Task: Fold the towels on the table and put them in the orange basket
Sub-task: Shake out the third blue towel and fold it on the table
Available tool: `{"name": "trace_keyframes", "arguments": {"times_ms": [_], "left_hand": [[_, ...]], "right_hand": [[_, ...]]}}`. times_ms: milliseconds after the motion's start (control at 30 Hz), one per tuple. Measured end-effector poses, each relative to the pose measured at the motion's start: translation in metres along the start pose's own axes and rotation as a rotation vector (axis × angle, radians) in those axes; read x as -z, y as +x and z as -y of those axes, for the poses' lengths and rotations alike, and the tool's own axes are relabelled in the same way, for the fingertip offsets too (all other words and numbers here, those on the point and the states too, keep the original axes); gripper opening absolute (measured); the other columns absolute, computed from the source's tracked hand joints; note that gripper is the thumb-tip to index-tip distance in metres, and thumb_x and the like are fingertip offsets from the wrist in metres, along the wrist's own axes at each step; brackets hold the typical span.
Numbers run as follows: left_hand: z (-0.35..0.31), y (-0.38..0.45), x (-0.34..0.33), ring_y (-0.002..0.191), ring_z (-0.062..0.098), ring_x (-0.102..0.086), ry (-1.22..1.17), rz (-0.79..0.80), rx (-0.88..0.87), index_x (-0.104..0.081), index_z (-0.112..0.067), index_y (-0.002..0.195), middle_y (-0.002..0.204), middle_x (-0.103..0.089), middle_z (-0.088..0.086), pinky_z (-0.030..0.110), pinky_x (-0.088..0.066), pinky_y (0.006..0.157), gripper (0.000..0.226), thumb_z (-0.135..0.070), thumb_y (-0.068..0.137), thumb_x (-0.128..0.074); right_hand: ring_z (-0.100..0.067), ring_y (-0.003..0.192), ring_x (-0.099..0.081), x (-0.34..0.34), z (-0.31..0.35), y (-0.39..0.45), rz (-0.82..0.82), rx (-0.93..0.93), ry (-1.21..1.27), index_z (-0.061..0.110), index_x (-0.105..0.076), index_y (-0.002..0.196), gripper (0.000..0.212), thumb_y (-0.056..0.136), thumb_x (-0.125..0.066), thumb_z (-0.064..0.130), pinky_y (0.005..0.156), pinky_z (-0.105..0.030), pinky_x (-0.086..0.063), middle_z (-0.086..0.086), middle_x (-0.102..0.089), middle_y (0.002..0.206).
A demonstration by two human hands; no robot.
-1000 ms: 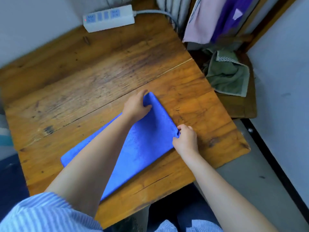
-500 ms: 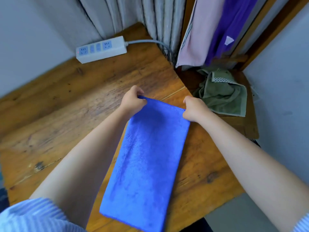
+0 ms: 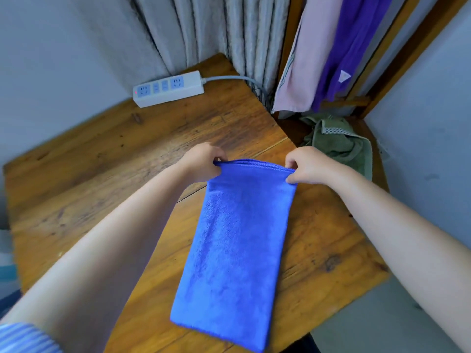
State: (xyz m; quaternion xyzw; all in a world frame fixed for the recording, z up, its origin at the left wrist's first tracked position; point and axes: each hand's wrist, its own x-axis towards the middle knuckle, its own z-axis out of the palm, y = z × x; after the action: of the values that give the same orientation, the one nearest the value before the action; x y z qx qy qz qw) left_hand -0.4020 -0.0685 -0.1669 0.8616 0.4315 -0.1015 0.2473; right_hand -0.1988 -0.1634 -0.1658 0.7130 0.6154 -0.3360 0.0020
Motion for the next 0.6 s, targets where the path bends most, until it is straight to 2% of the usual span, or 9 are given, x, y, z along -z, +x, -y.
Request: {"name": "trace_keyframes", "arguments": {"times_ms": [100, 200, 400, 467, 600], "left_hand": [[0.002, -0.037, 0.007, 0.092, 0.025, -0.049, 0.057, -0.06, -0.1, -0.066, -0.008, 0.099, 0.086, -0.048, 0.005, 0.026, -0.035, 0.069, 0.029, 0.003, 0.075, -0.052], [0.004, -0.08, 0.01, 0.095, 0.028, -0.05, 0.123, -0.11, -0.21, -0.066, -0.006, 0.095, 0.089, -0.053, 0.01, 0.029, -0.035, 0.07, 0.026, 0.003, 0.074, -0.053], [0.011, -0.17, -0.007, 0.099, 0.027, -0.047, 0.219, -0.142, -0.314, -0.063, -0.007, 0.1, 0.1, -0.055, 0.012, 0.03, -0.037, 0.071, 0.026, 0.0, 0.078, -0.052], [0.014, -0.19, -0.016, 0.098, 0.026, -0.046, 0.231, -0.136, -0.339, -0.062, -0.006, 0.098, 0.099, -0.055, 0.011, 0.032, -0.039, 0.072, 0.024, 0.0, 0.077, -0.051], [0.026, -0.226, -0.044, 0.1, 0.025, -0.046, 0.26, -0.098, -0.357, -0.061, -0.007, 0.098, 0.099, -0.056, 0.009, 0.031, -0.036, 0.072, 0.025, -0.002, 0.076, -0.051]], "right_hand": [[-0.017, 0.077, -0.044, -0.004, 0.013, -0.034, -0.103, 0.063, -0.055, 0.004, -0.06, 0.076, 0.01, 0.073, -0.068, 0.01, 0.066, -0.027, -0.034, 0.001, -0.045, 0.075], [-0.017, 0.074, -0.044, -0.014, 0.032, -0.074, -0.185, 0.107, -0.068, 0.01, -0.053, 0.068, 0.018, 0.073, -0.07, 0.011, 0.065, -0.027, -0.033, 0.005, -0.038, 0.068], [-0.016, 0.078, -0.039, -0.065, 0.07, -0.151, -0.372, 0.133, -0.158, 0.01, -0.049, 0.069, 0.019, 0.078, -0.067, 0.011, 0.063, -0.028, -0.032, -0.003, -0.045, 0.078], [-0.016, 0.078, -0.037, -0.082, 0.076, -0.171, -0.438, 0.156, -0.159, 0.006, -0.053, 0.072, 0.015, 0.077, -0.067, 0.008, 0.061, -0.029, -0.032, -0.009, -0.05, 0.08], [-0.033, 0.076, -0.051, -0.125, 0.089, -0.201, -0.481, 0.23, -0.217, -0.003, -0.059, 0.072, 0.008, 0.068, -0.066, -0.006, 0.058, -0.038, -0.044, -0.02, -0.057, 0.079]]}}
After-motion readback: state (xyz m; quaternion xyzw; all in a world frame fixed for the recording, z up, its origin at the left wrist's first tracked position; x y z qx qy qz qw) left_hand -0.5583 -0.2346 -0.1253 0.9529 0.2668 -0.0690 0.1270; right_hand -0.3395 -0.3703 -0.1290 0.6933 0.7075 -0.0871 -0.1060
